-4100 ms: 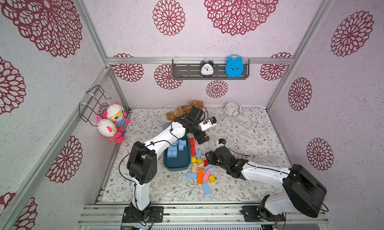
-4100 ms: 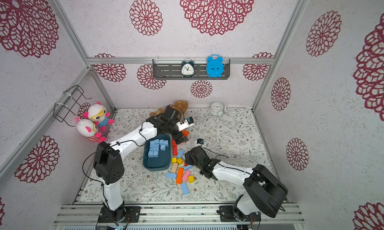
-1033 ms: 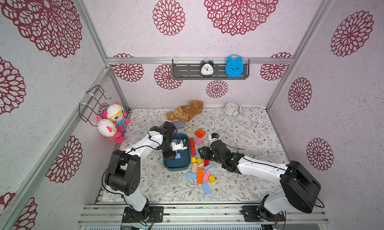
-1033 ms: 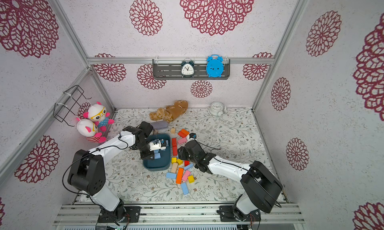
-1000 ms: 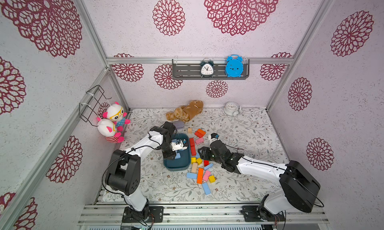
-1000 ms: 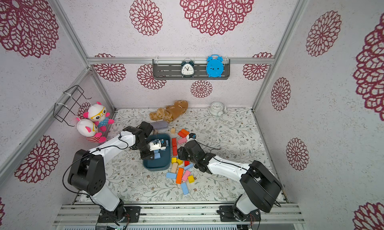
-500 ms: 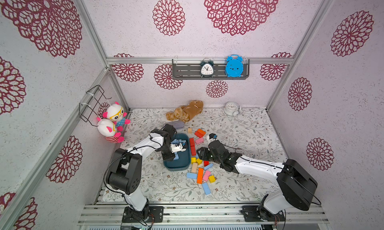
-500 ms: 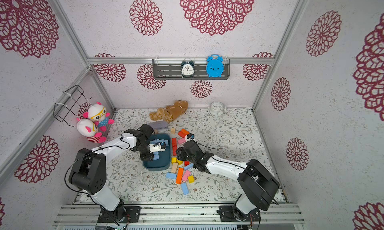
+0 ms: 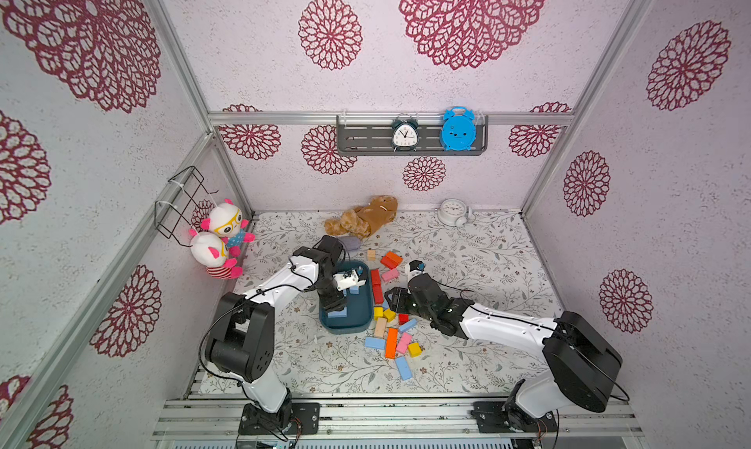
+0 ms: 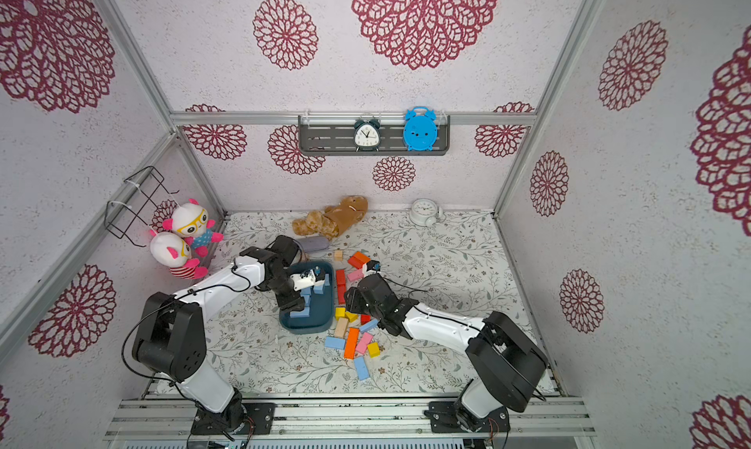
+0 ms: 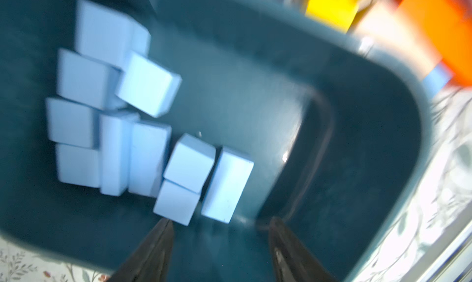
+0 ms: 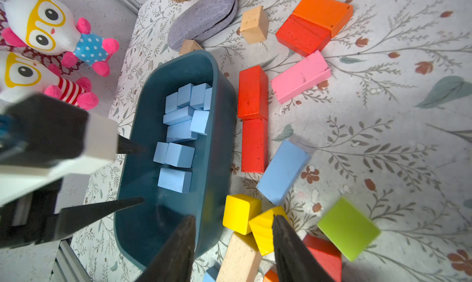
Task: Pick out the blue building blocks
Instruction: Place the building block in the storage box.
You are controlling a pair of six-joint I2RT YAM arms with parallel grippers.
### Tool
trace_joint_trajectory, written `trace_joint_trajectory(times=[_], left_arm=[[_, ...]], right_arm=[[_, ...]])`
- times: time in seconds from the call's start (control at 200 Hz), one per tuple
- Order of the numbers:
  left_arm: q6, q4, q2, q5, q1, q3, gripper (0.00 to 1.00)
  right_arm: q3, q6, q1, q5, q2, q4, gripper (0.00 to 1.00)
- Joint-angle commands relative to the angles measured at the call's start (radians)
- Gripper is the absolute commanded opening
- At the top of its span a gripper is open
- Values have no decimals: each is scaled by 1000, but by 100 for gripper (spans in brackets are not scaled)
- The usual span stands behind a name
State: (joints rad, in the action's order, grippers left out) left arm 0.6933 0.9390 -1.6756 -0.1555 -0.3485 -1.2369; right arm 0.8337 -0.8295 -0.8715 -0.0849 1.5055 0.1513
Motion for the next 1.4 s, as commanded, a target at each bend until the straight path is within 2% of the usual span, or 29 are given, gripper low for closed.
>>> trace_joint_trajectory(times=[0.0,0.185,0.365,0.64,0.785,0.891,1.011,1.146,1.281,1.336,1.396], left_arm=[[-106,-10,48,-150,-1,-42,65],[-175,-83,5,-178,-45,-56,63],[-89,-104,-58,-81,-121,-13,53],[-33,-78,-144,1,-148,25,45],[-38,-102,-139,37,-147,61,47],[-74,-140,-109,-3,-120,67,50],[-147,-190,-77,-70,-78,37,52],[-282,-236,-65,-113,-50,-21,52],[-353,-297,-67,-61,-50,-33,53],[-362,-328,-71,-29,-53,-29,59],[-372,-362,-76,15,-54,-23,61]], right_arm=[[-8,25,-3,-42,-67,-22,52],[-62,-6,13,-63,-122,-34,52],[-68,0,19,-79,-157,-76,52],[-71,1,23,-79,-161,-81,52],[-69,3,23,-80,-159,-77,52],[-69,3,24,-81,-159,-75,52],[-67,3,23,-81,-159,-75,52],[-65,2,24,-80,-156,-75,52],[-64,0,24,-80,-157,-72,52],[-65,1,23,-83,-156,-71,52],[-65,2,23,-83,-155,-71,52]])
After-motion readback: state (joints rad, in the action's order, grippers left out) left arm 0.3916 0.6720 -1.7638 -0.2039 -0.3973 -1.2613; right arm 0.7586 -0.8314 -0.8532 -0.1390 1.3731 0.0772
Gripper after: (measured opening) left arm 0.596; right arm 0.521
